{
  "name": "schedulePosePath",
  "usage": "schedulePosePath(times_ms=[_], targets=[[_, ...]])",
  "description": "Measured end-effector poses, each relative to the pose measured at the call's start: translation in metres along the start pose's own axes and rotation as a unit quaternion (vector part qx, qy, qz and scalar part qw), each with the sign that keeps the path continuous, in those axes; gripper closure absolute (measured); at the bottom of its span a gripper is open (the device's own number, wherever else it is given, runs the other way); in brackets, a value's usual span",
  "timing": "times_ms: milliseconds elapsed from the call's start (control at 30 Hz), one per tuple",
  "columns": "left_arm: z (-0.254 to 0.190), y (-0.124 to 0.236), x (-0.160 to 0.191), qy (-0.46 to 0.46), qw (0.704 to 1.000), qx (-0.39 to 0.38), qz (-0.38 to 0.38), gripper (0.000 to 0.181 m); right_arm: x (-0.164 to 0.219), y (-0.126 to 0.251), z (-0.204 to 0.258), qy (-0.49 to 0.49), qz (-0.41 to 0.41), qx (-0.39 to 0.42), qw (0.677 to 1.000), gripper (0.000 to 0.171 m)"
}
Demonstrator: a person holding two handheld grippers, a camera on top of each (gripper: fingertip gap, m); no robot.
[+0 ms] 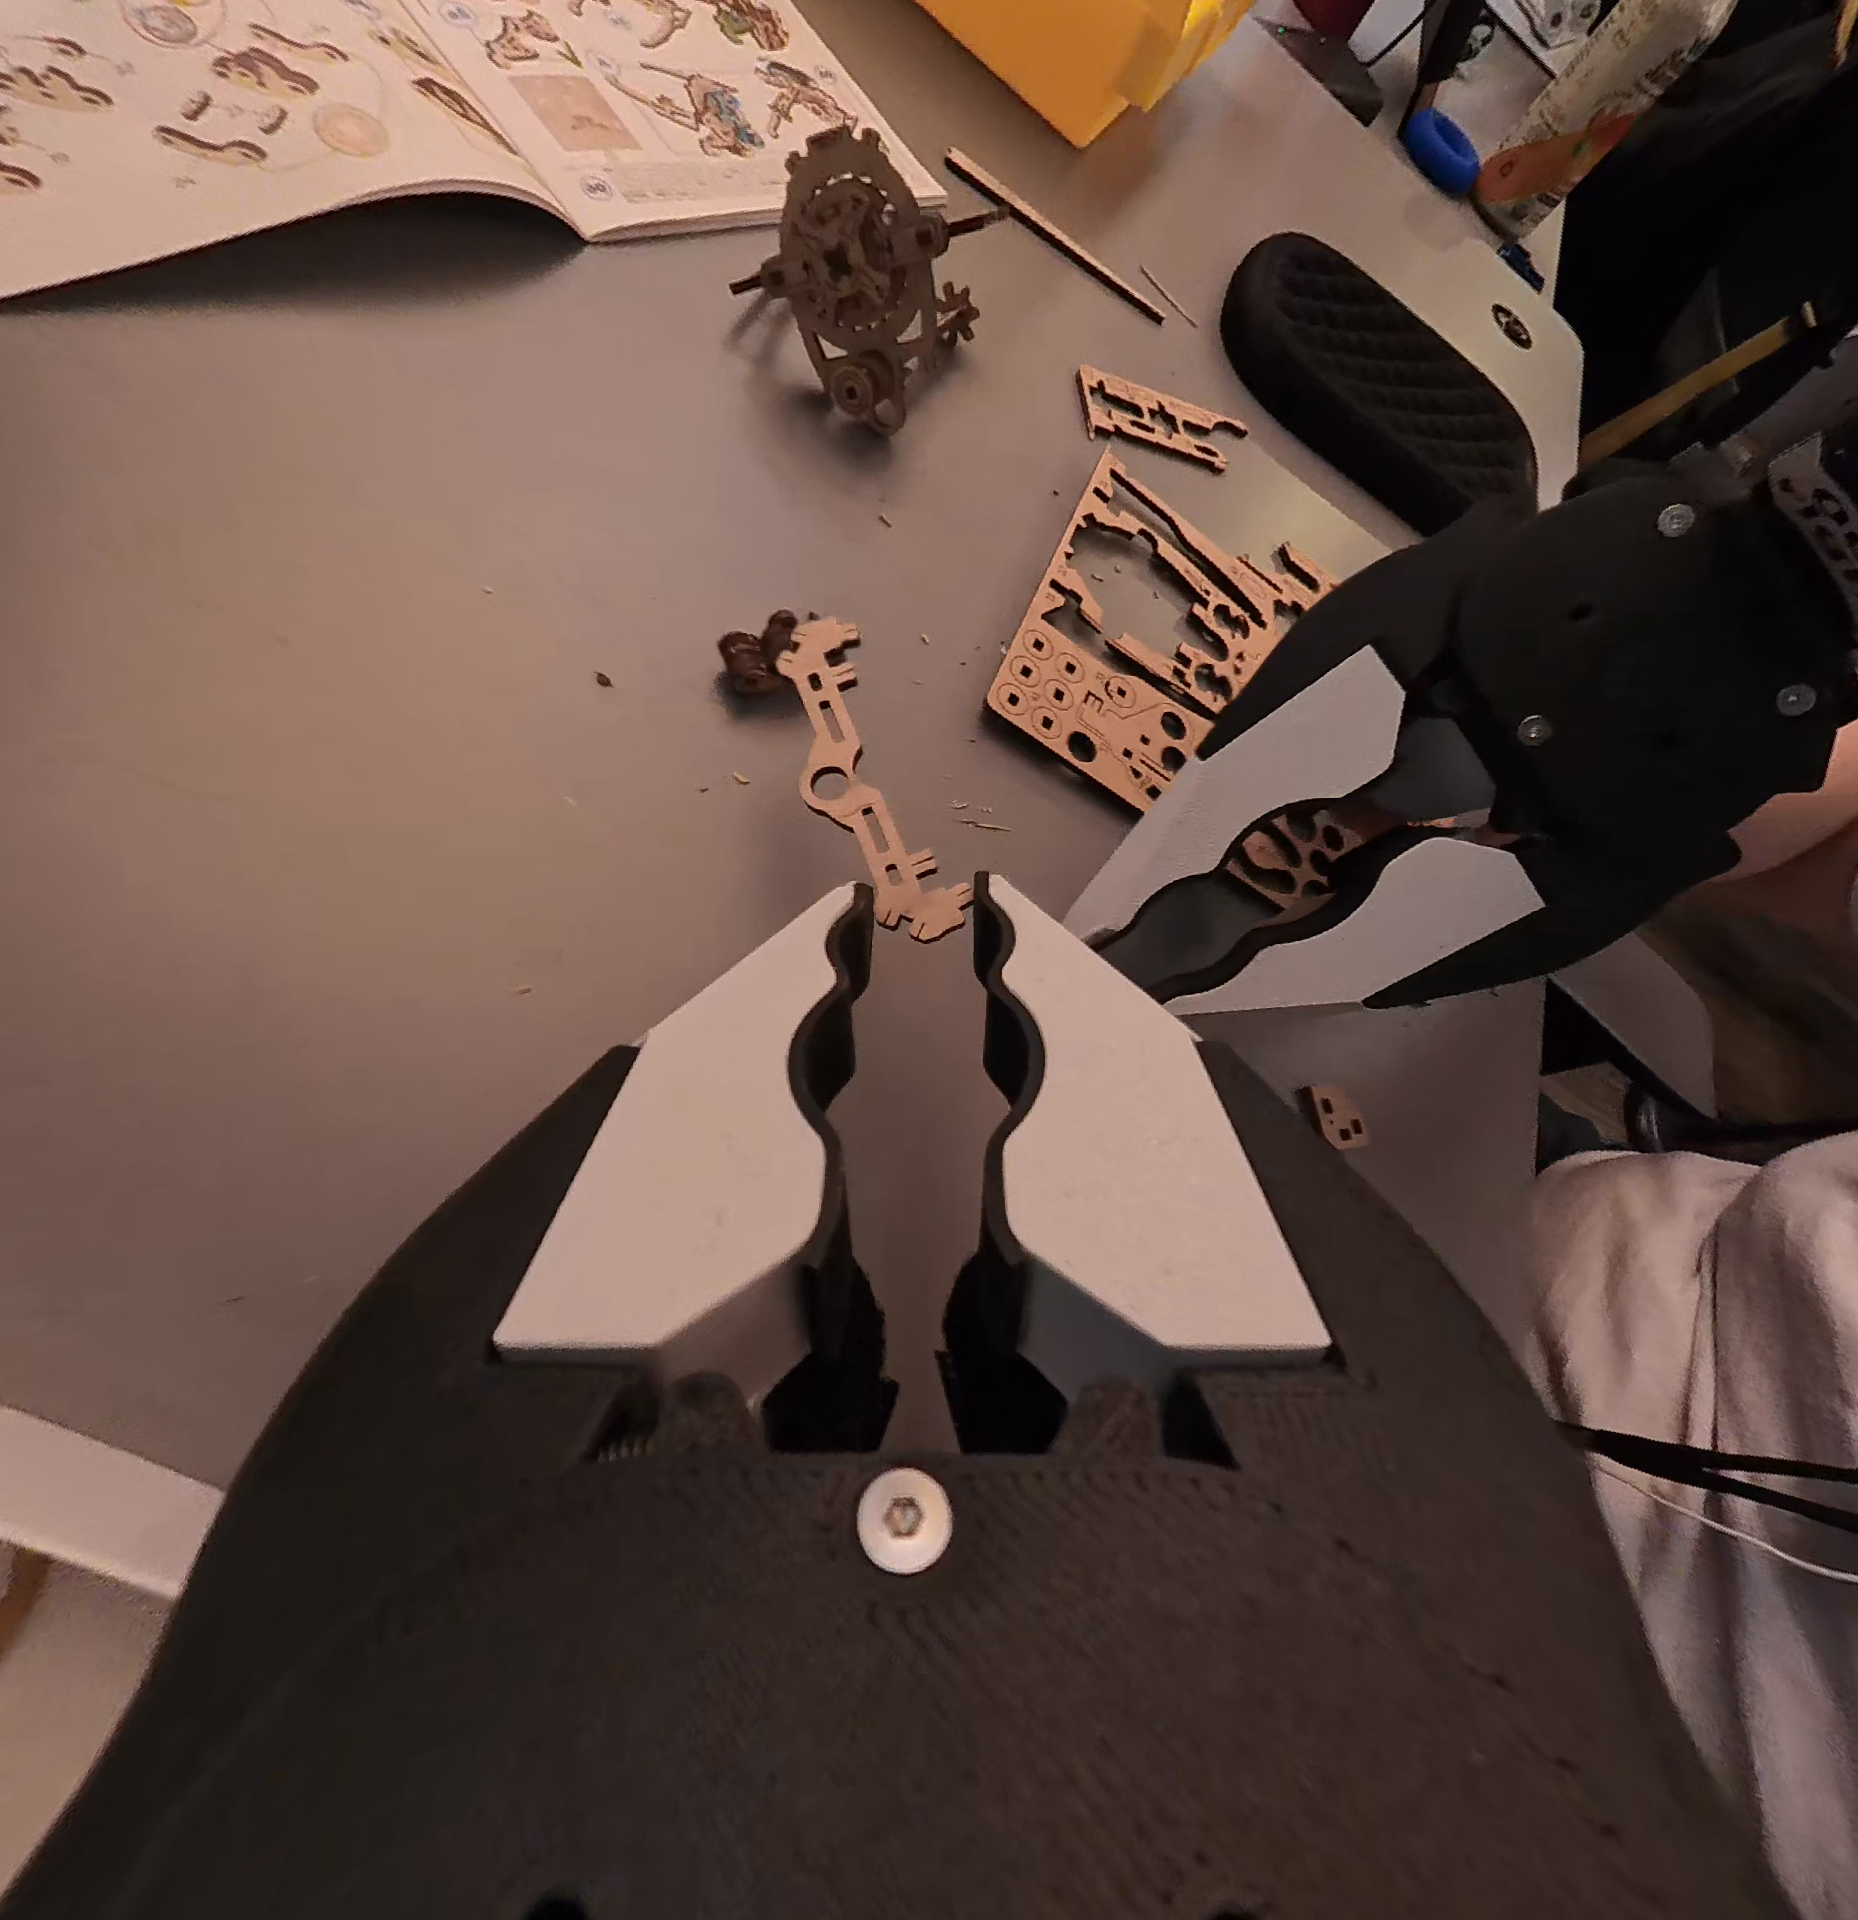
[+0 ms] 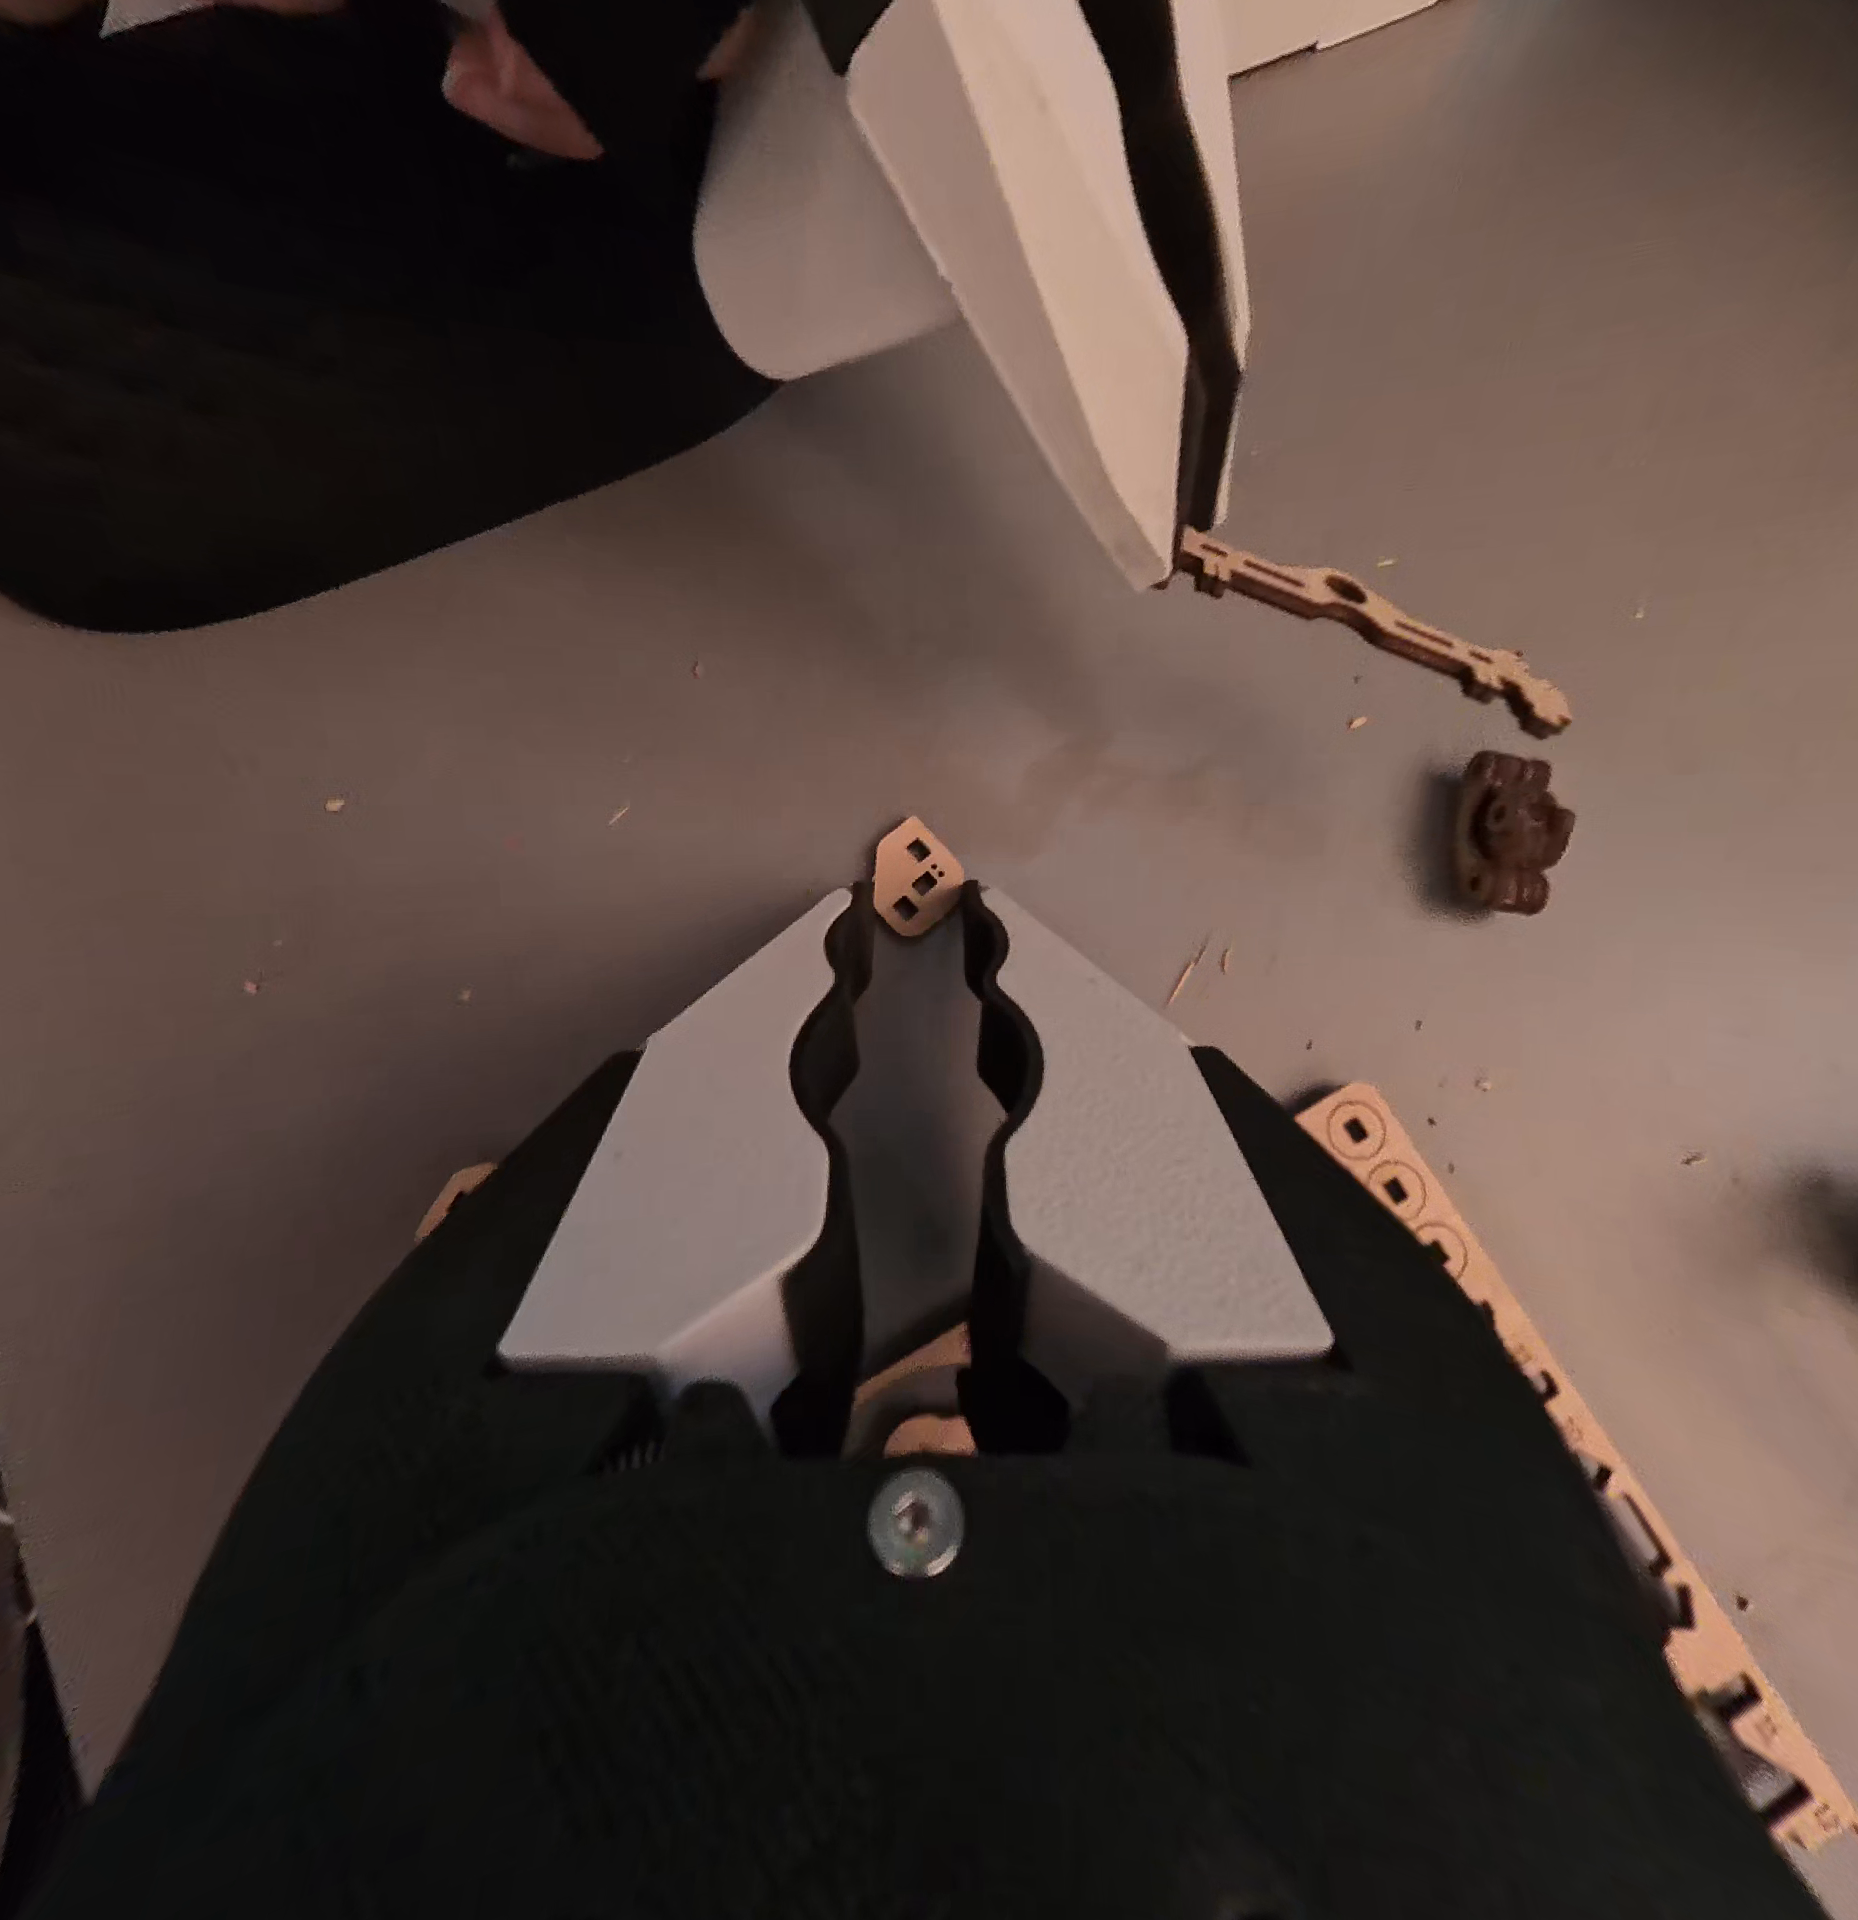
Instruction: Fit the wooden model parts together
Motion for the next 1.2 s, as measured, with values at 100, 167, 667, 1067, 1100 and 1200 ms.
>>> schedulePosePath(times_ms=[100, 167, 667, 1067, 1100, 1200], targets=[[0.004, 0.001, 0.0, 0.007, 1.0, -0.004, 0.0, 0.164, -0.003, -0.004, -0.005, 0.001, -0.006, 0.0, 1.0, 0.155], [0.006, 0.002, 0.001, 0.011, 1.0, -0.004, 0.0, 0.164, -0.006, -0.007, -0.008, 0.003, -0.006, -0.006, 1.0, 0.155], [0.005, 0.012, -0.003, 0.006, 1.0, -0.018, -0.013, 0.164, -0.009, -0.009, -0.016, 0.045, -0.038, -0.019, 0.998, 0.139], [0.003, 0.017, -0.004, 0.006, 1.0, -0.003, -0.002, 0.164, -0.021, 0.038, -0.034, 0.158, -0.152, 0.062, 0.974, 0.145], [0.002, 0.016, -0.003, 0.0, 1.0, -0.004, 0.006, 0.164, -0.022, 0.046, -0.041, 0.176, -0.162, 0.073, 0.968, 0.145], [-0.005, 0.009, 0.0, -0.026, 0.999, -0.003, 0.033, 0.164, -0.019, 0.059, -0.057, 0.205, -0.179, 0.056, 0.961, 0.144]])
Point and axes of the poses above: each gripper's, where its closed fingertips meet, y back along the fingers, x out of its underside, z = x × y across the jaws, the point moved 10 cm from there along y, back along the fingers, and after that the axes turned 5 degrees about -x, right-handed, at the moved point
